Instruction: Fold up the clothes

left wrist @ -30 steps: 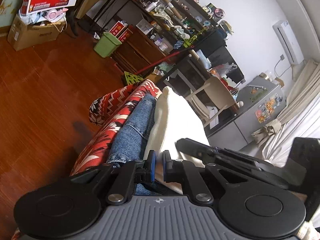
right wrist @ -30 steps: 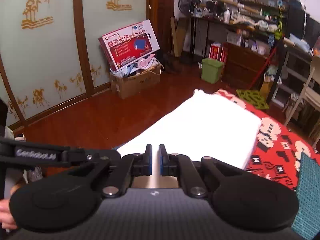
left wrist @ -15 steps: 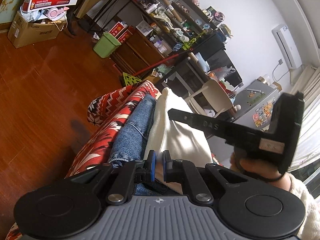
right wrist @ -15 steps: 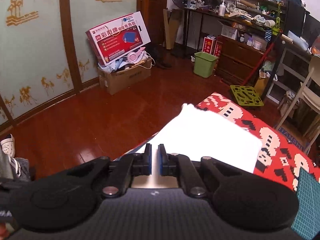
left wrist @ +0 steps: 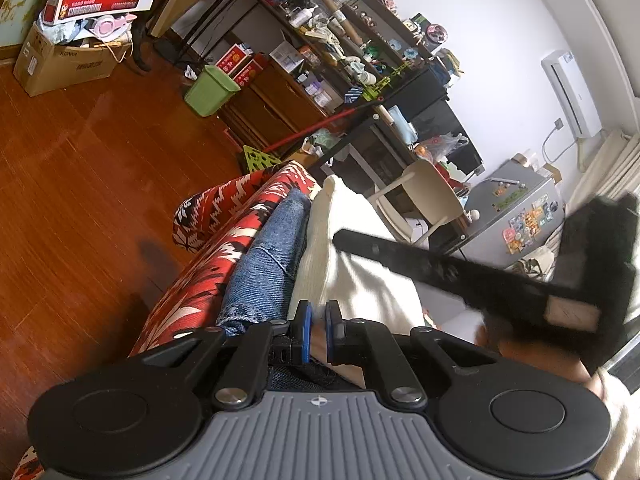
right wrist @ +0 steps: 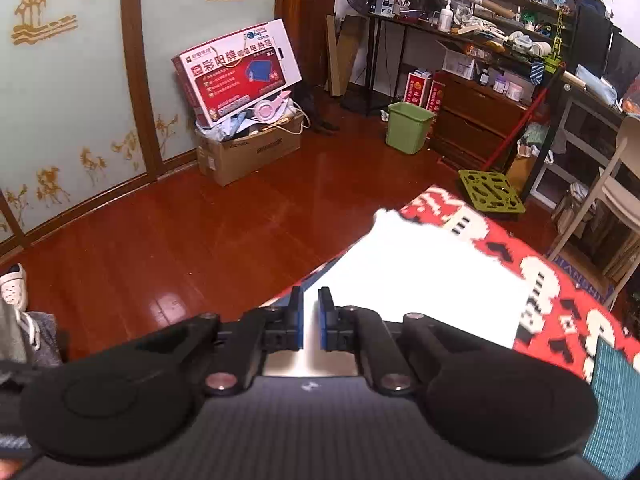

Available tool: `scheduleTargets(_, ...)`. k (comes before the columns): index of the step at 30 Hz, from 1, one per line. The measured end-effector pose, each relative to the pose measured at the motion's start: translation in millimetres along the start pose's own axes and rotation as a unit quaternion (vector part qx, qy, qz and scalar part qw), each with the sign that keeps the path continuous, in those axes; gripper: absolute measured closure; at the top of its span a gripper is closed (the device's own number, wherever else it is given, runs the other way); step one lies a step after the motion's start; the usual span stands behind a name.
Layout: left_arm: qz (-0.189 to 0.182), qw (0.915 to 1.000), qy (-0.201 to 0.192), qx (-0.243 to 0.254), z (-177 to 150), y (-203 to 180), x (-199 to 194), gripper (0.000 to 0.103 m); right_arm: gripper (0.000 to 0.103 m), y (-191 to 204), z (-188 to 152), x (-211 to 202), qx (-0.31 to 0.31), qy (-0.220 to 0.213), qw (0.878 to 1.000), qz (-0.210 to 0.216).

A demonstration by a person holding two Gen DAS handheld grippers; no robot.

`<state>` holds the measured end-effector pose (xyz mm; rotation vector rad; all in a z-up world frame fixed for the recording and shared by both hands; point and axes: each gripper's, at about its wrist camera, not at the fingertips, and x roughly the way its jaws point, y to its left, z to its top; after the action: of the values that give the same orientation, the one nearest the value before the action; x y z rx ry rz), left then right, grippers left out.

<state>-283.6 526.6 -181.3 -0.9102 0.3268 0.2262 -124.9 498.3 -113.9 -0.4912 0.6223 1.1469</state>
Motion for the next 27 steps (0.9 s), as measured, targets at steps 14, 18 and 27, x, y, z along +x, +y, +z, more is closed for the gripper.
scheduleTargets(14, -0.001, 1.0, 0.001, -0.002, -1, 1, 0, 0.096, 0.097, 38, -34, -34, -0.035, 0.014, 0.998, 0.042)
scheduleTargets(18, -0.003, 1.0, 0.001, -0.004, -2, 2, -1, 0.096, 0.097, 39, -29, -27, -0.046, 0.01, 0.998, 0.028)
scheduleTargets(27, -0.007, 1.0, 0.001, -0.007, -2, 4, -1, 0.096, 0.097, 22, -13, -7, -0.033, 0.007, 0.999, -0.009)
